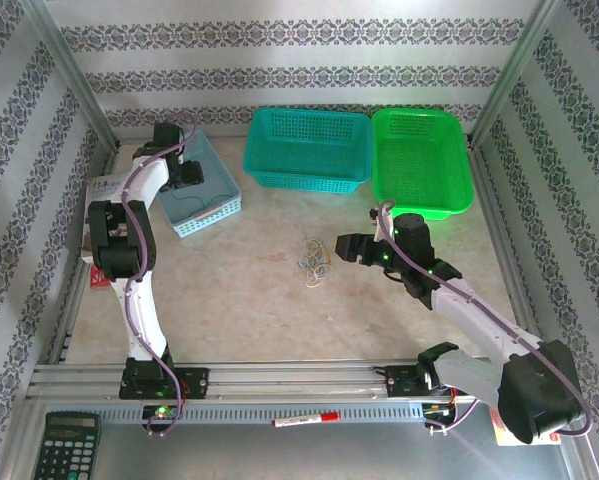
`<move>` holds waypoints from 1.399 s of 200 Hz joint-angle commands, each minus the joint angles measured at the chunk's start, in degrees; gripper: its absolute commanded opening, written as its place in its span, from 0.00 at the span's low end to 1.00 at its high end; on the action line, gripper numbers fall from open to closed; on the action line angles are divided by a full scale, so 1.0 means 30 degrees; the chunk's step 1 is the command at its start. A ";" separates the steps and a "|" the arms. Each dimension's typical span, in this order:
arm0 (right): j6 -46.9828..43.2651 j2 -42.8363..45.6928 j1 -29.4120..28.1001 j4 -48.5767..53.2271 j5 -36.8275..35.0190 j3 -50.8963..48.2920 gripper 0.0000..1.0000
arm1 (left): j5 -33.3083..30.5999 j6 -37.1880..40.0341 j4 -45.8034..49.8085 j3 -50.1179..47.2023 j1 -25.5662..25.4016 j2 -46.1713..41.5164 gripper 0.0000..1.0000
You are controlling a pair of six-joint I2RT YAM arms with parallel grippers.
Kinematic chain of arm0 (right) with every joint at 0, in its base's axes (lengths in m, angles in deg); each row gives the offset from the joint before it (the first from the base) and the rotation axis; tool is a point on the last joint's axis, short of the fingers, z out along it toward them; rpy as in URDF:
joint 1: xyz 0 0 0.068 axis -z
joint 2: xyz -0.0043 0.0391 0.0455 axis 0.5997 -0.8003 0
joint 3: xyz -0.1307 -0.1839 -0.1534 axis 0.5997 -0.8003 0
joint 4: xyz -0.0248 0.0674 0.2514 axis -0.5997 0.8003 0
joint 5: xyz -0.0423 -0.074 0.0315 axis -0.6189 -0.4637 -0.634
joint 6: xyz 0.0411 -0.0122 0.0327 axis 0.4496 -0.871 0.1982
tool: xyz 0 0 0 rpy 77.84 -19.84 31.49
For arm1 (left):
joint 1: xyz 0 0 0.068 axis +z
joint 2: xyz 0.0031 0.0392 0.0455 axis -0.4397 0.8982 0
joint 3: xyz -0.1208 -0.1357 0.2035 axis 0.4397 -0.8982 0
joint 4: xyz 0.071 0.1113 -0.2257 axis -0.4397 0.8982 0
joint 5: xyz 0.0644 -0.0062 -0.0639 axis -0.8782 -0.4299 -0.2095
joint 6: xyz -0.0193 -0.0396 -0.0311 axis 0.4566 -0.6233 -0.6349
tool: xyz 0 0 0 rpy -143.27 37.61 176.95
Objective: Untangle the cables
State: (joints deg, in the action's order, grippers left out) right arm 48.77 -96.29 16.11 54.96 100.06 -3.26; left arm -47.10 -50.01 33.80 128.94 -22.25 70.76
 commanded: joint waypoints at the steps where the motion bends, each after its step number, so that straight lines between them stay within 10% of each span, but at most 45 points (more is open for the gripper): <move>1: 0.0222 0.0102 0.0014 -0.0373 -0.0143 -0.0070 0.71 | 0.0730 -0.0068 0.0995 0.1631 -0.0070 -0.1781 0.76; 81: 0.0442 -0.0471 -0.0176 -0.0247 -0.0122 0.0083 0.71 | 0.4055 -0.1975 -0.0981 -0.0291 -0.1463 -0.5714 0.82; 181: 0.0345 -0.1440 -0.0757 0.1178 -0.0807 -0.1101 0.71 | 0.3527 -0.7722 -0.9270 -1.3702 -0.8300 -1.3246 0.85; 280: 0.1875 -0.5293 -0.0784 0.1224 -0.6244 0.1087 0.65 | 0.2007 -0.9531 -1.3653 -1.6484 -1.1867 -1.1965 0.99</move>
State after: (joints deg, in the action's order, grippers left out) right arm 53.14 -109.52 14.10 57.95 87.36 -4.57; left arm -39.42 -77.15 -1.35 79.74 -57.59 33.34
